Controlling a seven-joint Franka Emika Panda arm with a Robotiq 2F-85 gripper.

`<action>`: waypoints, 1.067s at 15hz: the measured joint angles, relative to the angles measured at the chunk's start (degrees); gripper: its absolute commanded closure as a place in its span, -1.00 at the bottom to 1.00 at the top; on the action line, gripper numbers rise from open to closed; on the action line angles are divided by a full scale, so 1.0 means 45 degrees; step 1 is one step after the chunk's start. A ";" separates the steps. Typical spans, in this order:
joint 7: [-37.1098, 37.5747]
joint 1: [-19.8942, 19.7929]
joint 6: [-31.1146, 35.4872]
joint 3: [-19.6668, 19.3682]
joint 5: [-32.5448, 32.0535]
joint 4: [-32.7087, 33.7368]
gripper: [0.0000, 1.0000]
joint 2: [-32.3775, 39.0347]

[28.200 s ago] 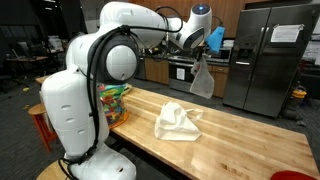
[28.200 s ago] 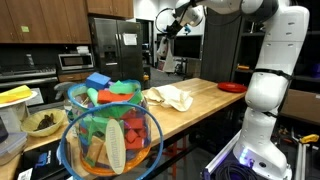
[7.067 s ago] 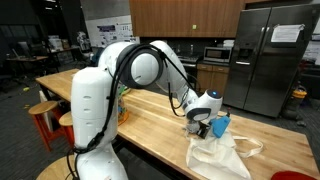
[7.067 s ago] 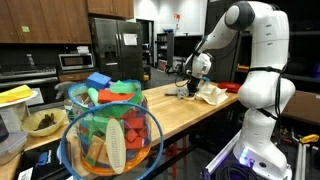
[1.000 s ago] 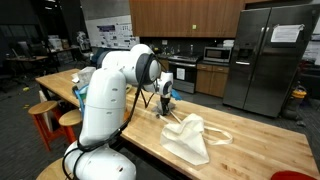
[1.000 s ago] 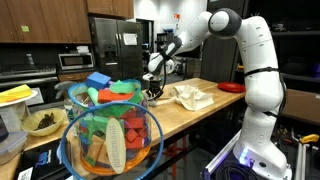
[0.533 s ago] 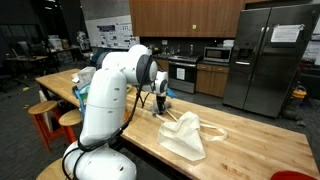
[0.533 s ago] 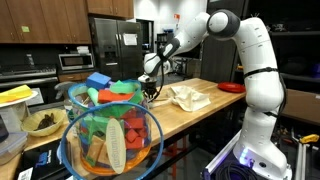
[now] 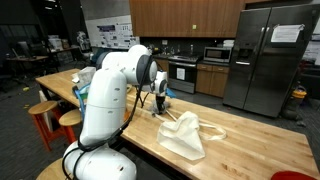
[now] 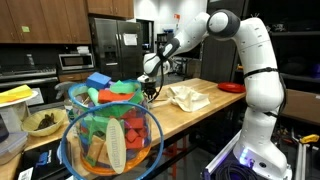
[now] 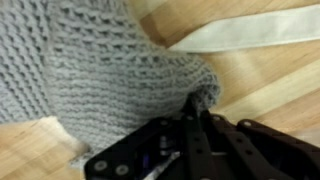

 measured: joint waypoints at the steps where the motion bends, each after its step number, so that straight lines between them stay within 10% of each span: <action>1: 0.0038 -0.0001 0.0004 0.0000 0.0004 -0.0001 0.97 0.0000; 10: 0.0149 -0.0007 0.0013 0.0000 0.0031 -0.0006 0.97 0.0000; 11: 0.0149 -0.0012 0.0012 0.0000 0.0057 -0.0007 0.39 0.0000; 12: 0.0147 -0.0015 0.0004 0.0002 0.0081 -0.0006 0.86 0.0000; 16: 0.0135 -0.0132 -0.0241 0.0019 0.0318 0.0019 0.41 0.0002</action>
